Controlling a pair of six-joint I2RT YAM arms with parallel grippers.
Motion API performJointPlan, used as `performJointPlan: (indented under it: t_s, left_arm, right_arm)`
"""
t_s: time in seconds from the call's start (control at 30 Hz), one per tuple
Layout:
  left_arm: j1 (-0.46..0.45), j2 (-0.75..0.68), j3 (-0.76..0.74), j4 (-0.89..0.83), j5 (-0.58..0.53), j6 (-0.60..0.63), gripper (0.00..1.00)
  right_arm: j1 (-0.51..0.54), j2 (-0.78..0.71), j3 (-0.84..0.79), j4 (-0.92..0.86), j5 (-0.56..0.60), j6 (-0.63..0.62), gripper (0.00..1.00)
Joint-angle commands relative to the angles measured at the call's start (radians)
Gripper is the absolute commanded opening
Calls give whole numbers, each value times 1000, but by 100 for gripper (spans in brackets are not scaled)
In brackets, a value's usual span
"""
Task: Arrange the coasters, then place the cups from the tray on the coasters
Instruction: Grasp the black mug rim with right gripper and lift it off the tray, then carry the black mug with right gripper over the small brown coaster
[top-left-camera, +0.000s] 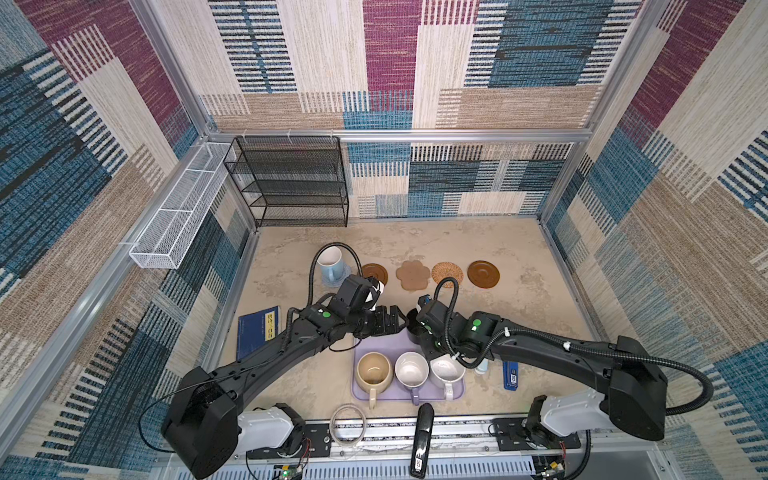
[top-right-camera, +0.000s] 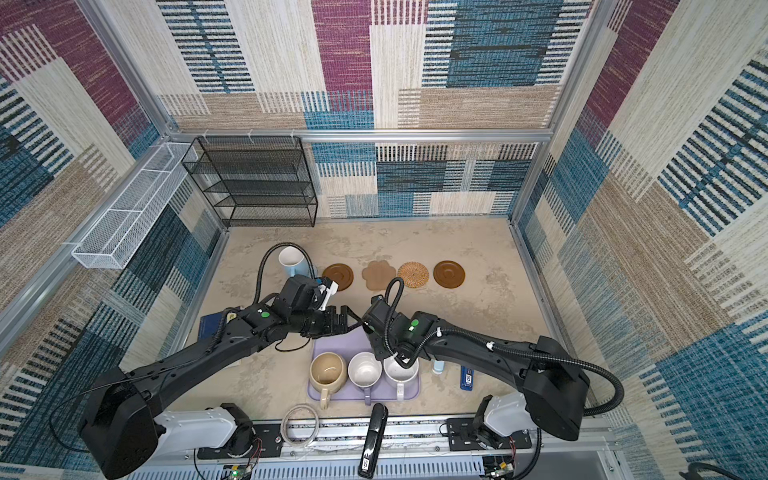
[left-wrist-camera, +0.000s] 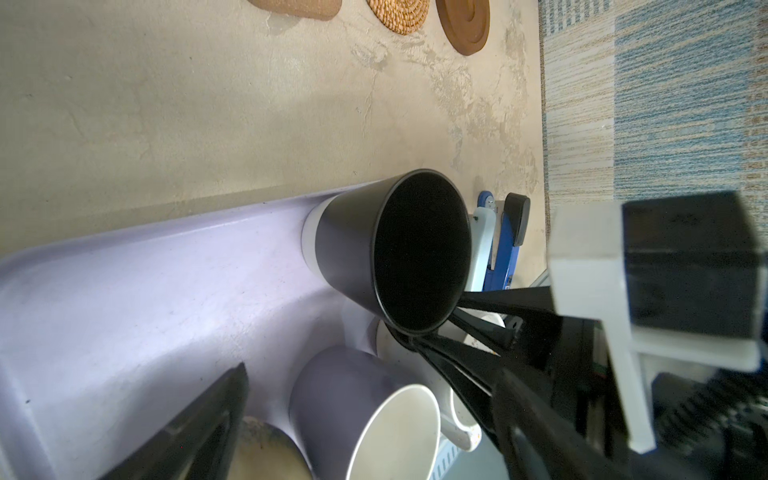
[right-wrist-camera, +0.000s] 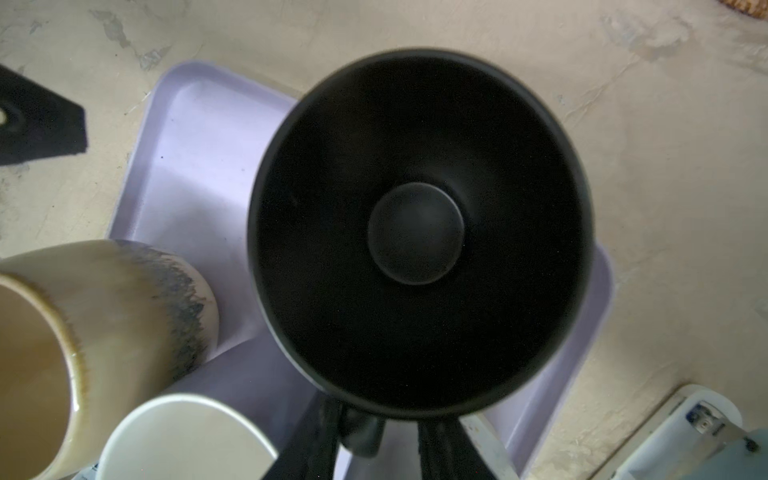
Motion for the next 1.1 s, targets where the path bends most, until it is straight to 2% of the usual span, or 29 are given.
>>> performJointPlan:
  t_s: [0.0,0.27,0.47,0.57,0.67,0.87,1.07]
  left_arm:
    - [0,4,14,17,3,-13,94]
    - [1,-13,-2,21,-17,-12,95]
    - [4,-20,-10,19,-55,-20,95]
    - [7,-39,28,-21,-107,-1,95]
    - [10,-73,46,-39,-147,10,95]
    - [36,-91,18,-4,-120,-10,95]
    - [119,-126,-3,55,-48,-49,95]
  right_arm:
    - [-6,27,18,29,40,-10,34]
    - [-23,48,24,75,32,-39,33]
    - [-32,43,27,123,30,-57,24]
    - [-33,30,25,138,19,-58,16]
    - [-32,18,25,146,3,-60,0]
    - [-40,-6,15,197,2,-67,0]
    - [-75,20,88,237,-8,-83,0]
